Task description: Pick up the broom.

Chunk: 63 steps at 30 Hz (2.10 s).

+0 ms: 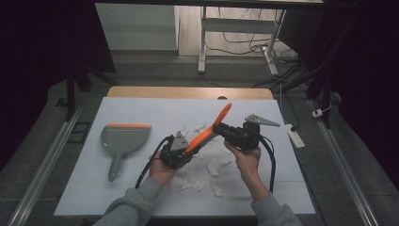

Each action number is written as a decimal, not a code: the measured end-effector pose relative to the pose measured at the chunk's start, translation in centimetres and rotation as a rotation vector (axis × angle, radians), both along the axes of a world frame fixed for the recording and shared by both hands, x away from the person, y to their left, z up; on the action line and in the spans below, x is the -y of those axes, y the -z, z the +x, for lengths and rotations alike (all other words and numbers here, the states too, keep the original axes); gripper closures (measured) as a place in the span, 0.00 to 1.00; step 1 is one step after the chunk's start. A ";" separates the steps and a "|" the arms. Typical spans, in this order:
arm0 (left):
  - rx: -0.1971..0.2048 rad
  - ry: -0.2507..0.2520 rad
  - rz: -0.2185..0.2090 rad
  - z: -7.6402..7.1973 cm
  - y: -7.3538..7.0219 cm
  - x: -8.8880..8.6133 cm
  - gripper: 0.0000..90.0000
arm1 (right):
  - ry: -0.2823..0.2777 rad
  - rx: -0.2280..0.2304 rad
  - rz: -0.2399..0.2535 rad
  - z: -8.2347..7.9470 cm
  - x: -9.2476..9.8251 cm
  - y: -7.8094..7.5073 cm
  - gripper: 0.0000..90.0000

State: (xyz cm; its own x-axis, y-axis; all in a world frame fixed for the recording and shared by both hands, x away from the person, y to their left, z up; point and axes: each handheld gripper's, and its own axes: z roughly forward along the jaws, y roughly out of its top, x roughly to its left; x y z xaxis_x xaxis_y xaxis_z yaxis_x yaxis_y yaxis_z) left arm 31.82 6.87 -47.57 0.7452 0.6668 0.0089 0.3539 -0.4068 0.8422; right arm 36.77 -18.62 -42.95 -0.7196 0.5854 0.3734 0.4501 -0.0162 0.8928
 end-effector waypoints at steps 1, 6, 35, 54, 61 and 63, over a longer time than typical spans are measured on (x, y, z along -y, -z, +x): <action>0.000 0.000 0.000 0.0 0.0 0.0 0.87 | -0.001 0.015 -0.008 0.0 0.0 -0.1 0.69; -0.042 0.024 0.015 0.3 -0.5 -1.8 0.87 | -0.016 0.059 -0.100 -0.3 0.4 -0.8 0.56; -0.172 0.190 0.186 0.9 -3.5 -4.3 0.87 | -0.178 0.156 -0.438 -2.4 2.3 -2.8 0.36; -0.185 0.344 0.393 1.8 -4.3 -0.7 0.87 | -0.252 0.239 -0.599 -2.6 -0.1 -3.3 0.35; -0.186 0.422 0.462 1.4 -3.9 1.0 0.87 | -0.341 0.215 -0.707 -2.7 -1.4 -2.4 0.38; -0.182 0.439 0.476 1.3 -3.9 1.4 0.87 | -0.385 0.193 -0.752 -2.7 -1.9 -1.7 0.43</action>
